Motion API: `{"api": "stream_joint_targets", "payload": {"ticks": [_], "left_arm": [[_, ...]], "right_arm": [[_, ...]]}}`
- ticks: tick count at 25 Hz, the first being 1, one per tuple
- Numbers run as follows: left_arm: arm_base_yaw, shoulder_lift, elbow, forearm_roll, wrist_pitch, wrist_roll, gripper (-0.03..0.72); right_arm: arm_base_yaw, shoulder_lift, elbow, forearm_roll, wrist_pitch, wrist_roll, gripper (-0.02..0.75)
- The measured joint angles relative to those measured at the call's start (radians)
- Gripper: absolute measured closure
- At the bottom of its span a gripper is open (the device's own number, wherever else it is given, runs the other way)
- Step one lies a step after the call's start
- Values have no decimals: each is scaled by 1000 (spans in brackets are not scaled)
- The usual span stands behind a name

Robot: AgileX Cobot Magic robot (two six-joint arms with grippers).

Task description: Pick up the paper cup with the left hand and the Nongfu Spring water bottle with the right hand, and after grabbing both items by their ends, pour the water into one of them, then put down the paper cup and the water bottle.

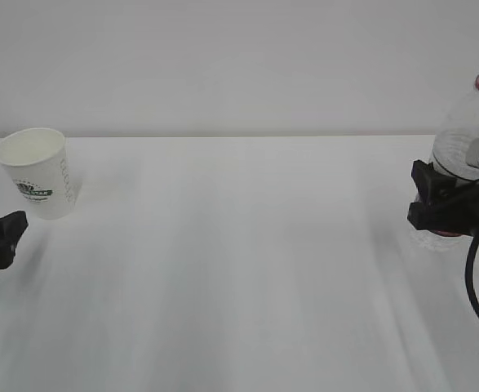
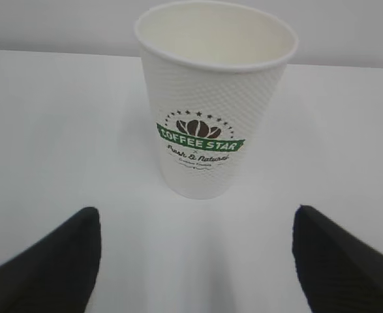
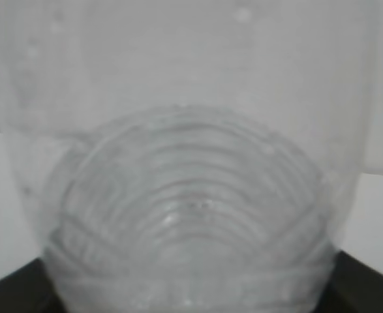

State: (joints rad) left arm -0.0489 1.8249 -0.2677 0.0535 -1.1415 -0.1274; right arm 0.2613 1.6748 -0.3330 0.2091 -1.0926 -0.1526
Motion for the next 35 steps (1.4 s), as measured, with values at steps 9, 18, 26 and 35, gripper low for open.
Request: {"api": "stream_joint_targets", "payload": {"ticks": [9,18,26,35], "left_arm": [[0,56,-44,0,0,-11,8],[-52,66,-91,-7,-2,-36,15],[-52,158,-161,26,-7,-37,-4],[-52,253,-258,26,-9,-39,-5]], "right_arm": [[0,0,0,-1,0,0,242],[0,0,0,-1,0,0,242],[0,0,0,-7,0,0,242],[0,0,0,-16,0,0,243]]}}
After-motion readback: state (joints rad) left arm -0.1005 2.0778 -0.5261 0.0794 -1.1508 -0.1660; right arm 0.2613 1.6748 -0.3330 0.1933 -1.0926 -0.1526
